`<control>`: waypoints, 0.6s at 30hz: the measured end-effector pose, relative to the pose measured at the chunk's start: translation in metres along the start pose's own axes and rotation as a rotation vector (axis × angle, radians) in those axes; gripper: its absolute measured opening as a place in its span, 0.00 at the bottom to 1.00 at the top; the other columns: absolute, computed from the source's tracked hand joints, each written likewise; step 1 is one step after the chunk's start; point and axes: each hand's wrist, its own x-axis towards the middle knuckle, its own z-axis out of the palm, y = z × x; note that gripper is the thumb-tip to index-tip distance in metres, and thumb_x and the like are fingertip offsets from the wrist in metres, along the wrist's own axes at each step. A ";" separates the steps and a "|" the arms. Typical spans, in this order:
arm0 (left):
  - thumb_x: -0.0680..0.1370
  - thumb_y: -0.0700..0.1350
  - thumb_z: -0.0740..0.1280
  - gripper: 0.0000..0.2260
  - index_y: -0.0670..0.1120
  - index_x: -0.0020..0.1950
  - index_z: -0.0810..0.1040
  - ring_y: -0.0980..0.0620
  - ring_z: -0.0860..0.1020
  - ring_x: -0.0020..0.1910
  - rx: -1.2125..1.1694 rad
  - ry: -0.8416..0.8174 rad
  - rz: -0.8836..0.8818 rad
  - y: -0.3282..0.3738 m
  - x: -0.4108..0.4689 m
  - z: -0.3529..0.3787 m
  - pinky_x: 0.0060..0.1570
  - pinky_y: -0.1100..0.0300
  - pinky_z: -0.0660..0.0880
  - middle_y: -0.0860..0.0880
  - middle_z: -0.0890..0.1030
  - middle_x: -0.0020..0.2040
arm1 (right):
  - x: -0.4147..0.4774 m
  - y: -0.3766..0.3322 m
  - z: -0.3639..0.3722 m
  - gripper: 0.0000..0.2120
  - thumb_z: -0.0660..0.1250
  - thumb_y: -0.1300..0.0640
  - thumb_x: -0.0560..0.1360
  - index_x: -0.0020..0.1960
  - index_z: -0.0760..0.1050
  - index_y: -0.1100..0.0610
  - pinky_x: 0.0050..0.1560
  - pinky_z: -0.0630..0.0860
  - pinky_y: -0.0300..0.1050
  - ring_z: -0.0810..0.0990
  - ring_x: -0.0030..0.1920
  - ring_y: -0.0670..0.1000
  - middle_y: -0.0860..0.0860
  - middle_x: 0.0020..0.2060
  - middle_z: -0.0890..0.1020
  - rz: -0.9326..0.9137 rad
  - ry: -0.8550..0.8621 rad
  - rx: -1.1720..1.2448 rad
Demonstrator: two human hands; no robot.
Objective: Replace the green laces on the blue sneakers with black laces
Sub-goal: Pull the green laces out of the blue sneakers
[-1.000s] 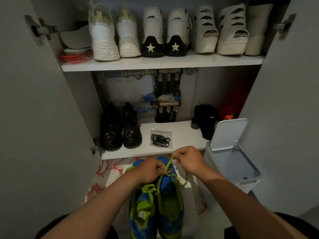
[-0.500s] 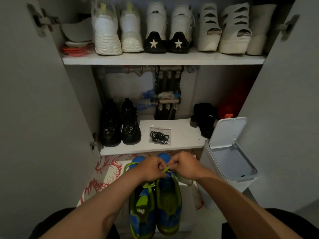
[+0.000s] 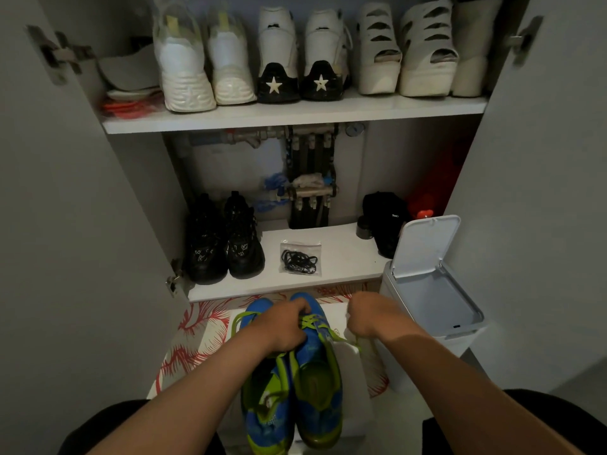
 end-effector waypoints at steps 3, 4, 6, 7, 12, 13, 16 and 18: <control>0.76 0.44 0.66 0.17 0.53 0.64 0.75 0.48 0.75 0.61 0.214 0.141 0.139 0.008 0.002 -0.001 0.57 0.56 0.74 0.50 0.77 0.62 | -0.001 -0.009 0.003 0.24 0.64 0.60 0.74 0.69 0.75 0.52 0.66 0.73 0.46 0.76 0.66 0.55 0.53 0.67 0.78 -0.141 -0.014 0.150; 0.77 0.45 0.66 0.14 0.54 0.62 0.77 0.48 0.76 0.60 0.239 0.167 0.157 0.010 0.003 -0.001 0.55 0.57 0.73 0.50 0.78 0.60 | -0.001 -0.013 0.005 0.22 0.64 0.60 0.74 0.68 0.76 0.51 0.64 0.74 0.45 0.78 0.64 0.55 0.53 0.65 0.79 -0.178 -0.010 0.170; 0.77 0.46 0.66 0.08 0.53 0.55 0.79 0.48 0.77 0.57 0.273 0.177 0.161 0.013 0.006 -0.001 0.50 0.57 0.72 0.50 0.78 0.56 | 0.000 -0.018 0.009 0.17 0.63 0.59 0.76 0.63 0.80 0.50 0.55 0.77 0.41 0.81 0.56 0.54 0.54 0.58 0.83 -0.229 -0.022 0.208; 0.77 0.46 0.66 0.07 0.53 0.53 0.79 0.47 0.77 0.56 0.299 0.170 0.156 0.014 0.007 0.001 0.49 0.57 0.72 0.50 0.79 0.55 | -0.001 -0.020 0.012 0.15 0.63 0.58 0.77 0.60 0.82 0.51 0.50 0.77 0.40 0.82 0.52 0.54 0.54 0.54 0.84 -0.240 -0.033 0.238; 0.75 0.47 0.66 0.04 0.53 0.48 0.79 0.48 0.78 0.53 0.341 0.169 0.110 0.014 0.012 0.009 0.46 0.57 0.73 0.50 0.80 0.53 | -0.001 -0.022 0.021 0.14 0.68 0.44 0.74 0.53 0.82 0.51 0.47 0.76 0.44 0.79 0.45 0.50 0.48 0.42 0.82 -0.219 -0.056 0.258; 0.75 0.47 0.67 0.03 0.53 0.47 0.80 0.48 0.79 0.52 0.338 0.169 0.100 0.013 0.013 0.009 0.46 0.58 0.72 0.50 0.80 0.52 | 0.000 -0.022 0.022 0.15 0.68 0.43 0.72 0.54 0.82 0.49 0.46 0.75 0.44 0.79 0.44 0.49 0.46 0.40 0.80 -0.207 -0.067 0.259; 0.76 0.47 0.67 0.03 0.52 0.46 0.81 0.48 0.80 0.51 0.317 0.163 0.088 0.012 0.017 0.008 0.44 0.59 0.72 0.49 0.82 0.51 | 0.000 -0.024 0.022 0.15 0.69 0.47 0.71 0.56 0.81 0.47 0.52 0.79 0.45 0.81 0.48 0.50 0.46 0.44 0.81 -0.191 -0.098 0.285; 0.76 0.46 0.67 0.04 0.51 0.50 0.80 0.47 0.79 0.54 0.342 0.189 0.080 0.011 0.017 0.003 0.46 0.57 0.73 0.48 0.81 0.53 | 0.001 -0.025 0.020 0.18 0.69 0.52 0.70 0.60 0.81 0.48 0.56 0.79 0.45 0.81 0.52 0.50 0.46 0.49 0.82 -0.171 -0.110 0.314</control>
